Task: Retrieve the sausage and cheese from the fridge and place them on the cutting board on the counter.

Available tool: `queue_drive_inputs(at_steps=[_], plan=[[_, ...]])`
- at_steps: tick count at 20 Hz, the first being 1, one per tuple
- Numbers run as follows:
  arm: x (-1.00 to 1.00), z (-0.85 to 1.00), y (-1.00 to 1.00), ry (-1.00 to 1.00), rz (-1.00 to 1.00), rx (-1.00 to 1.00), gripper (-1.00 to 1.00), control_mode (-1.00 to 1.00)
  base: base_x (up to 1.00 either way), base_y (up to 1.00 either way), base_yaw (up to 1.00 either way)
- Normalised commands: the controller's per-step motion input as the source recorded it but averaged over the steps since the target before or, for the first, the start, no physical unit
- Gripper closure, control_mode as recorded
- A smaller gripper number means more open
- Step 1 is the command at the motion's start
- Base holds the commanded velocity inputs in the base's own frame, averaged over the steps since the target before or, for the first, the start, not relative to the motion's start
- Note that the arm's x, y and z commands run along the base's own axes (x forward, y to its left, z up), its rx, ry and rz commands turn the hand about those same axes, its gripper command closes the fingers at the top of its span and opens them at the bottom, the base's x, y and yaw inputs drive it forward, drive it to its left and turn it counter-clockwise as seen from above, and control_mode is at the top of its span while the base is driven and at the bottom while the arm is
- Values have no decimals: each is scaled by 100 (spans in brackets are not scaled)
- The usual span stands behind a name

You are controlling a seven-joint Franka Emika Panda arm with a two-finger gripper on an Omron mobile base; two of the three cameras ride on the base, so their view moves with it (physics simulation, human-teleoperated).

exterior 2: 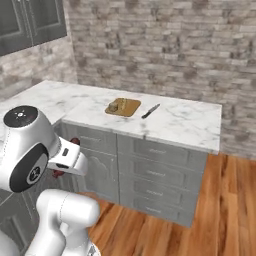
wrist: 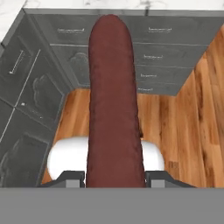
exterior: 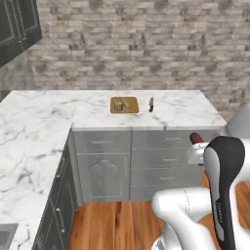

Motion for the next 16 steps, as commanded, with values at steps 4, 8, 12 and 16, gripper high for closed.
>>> queue_drive_inputs(at_steps=[4,8,12,16], plan=[[0,0,0,0,0,0,100,100,50,-1,-17],[0,0,0,0,0,0,100,100,43,14,-13],[0,0,0,0,0,0,100,100,54,35,-1],[0,0,0,0,0,0,100,100,68,25,-8]])
